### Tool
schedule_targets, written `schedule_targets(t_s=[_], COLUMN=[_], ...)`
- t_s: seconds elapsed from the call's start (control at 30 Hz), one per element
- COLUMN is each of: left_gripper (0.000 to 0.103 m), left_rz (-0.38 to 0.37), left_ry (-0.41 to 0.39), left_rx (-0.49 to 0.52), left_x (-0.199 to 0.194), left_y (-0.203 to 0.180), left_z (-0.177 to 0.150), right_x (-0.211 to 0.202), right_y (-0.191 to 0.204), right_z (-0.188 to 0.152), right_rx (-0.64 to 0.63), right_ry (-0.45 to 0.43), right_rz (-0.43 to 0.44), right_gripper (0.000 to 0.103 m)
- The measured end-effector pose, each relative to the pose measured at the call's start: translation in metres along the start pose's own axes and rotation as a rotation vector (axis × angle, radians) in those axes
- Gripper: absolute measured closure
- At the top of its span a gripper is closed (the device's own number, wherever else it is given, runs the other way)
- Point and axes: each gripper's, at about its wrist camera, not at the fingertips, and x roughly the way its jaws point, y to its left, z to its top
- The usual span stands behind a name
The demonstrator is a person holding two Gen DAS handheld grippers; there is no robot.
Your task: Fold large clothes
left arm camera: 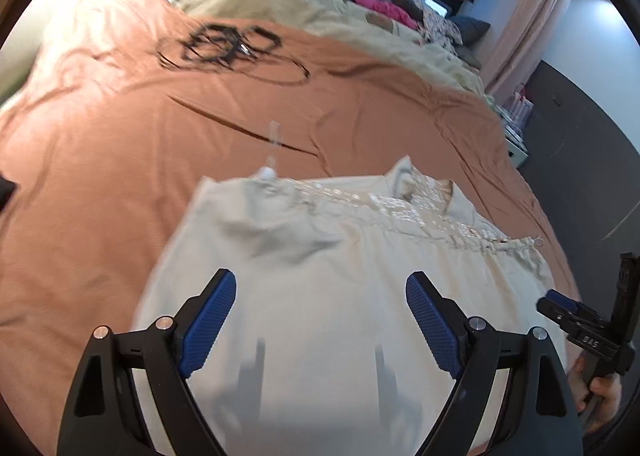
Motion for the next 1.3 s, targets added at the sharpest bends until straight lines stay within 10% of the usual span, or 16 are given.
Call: schedule_targets(t_s=[0.57,0.7,1.1,1.3], left_gripper=[0.015,0.022,0.057,0.057], left_rz=[0.068,0.075,-0.013,-0.013], left_ry=[-0.024,0.016,0.139,0.139], left_rx=[-0.135,-0.193,-0.240,-0.247], left_x=[-0.066,-0.064,-0.023,-0.012], left_y=[0.093,0.114,0.120,0.123], left_z=[-0.076,-0.096,-0.128,-0.128], right_x=[-0.018,-0.009,0.002,0.030], right_y=[0.055,0.070,0.082,0.073], right_z=[-0.072,-0.093,-0.122,-0.107], right_rx=[-0.027,-0.058,-0.106,-0.092], right_ry=[0.040,0.094,0.164,0.193], right_rz=[0.114,0.121,0.072,0.030], right_gripper=[0.051,0.072,0.074,0.079])
